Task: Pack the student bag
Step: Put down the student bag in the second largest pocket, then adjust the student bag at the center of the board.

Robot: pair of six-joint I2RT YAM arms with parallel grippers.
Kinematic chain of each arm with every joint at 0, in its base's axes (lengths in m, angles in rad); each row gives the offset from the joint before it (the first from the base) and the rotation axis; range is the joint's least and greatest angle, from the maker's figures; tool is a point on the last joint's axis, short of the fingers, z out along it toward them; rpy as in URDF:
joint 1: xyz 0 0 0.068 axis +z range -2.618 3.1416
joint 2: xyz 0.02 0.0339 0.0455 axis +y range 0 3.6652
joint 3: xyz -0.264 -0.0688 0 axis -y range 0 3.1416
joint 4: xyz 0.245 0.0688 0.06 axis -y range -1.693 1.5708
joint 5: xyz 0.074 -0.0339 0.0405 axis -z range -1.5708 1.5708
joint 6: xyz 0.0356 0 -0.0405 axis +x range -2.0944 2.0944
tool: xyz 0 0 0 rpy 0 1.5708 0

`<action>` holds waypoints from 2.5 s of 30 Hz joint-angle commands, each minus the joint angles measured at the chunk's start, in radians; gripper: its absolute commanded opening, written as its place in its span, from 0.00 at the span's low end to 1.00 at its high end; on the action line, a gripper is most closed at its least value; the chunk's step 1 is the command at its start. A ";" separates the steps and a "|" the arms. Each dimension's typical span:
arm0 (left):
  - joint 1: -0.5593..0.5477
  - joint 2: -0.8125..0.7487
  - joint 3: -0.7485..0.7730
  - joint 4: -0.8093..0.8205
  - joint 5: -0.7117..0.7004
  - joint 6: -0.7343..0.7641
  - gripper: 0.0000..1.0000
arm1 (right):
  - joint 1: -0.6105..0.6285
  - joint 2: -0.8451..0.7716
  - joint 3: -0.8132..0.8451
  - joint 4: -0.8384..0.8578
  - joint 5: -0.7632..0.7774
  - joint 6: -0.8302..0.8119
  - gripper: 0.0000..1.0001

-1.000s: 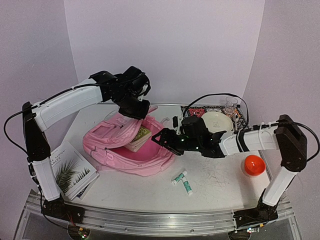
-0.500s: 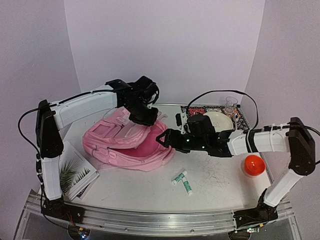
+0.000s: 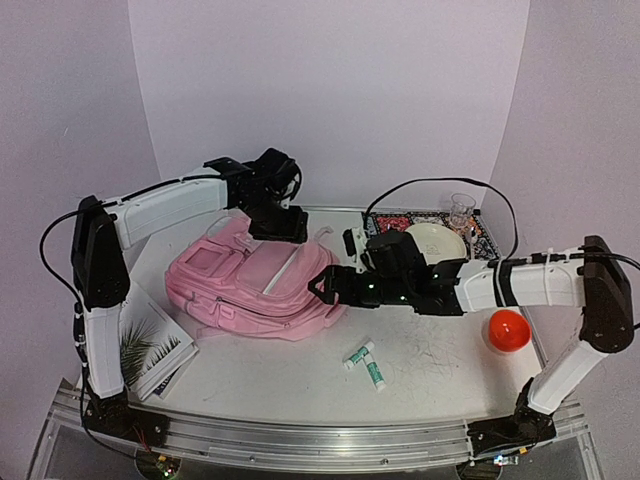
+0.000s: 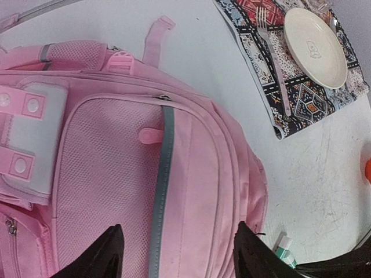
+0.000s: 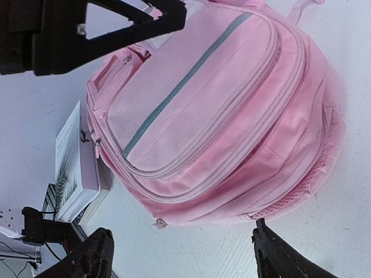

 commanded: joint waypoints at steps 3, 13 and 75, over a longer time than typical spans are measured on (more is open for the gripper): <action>0.053 -0.157 -0.125 0.027 -0.029 -0.005 0.75 | 0.033 0.051 0.125 -0.049 0.031 -0.065 0.84; 0.223 -0.386 -0.486 0.068 0.048 -0.057 0.79 | 0.110 0.189 0.291 -0.093 0.028 -0.091 0.83; 0.297 -0.461 -0.788 0.258 0.280 -0.045 0.38 | 0.135 0.178 0.265 -0.104 0.127 -0.080 0.84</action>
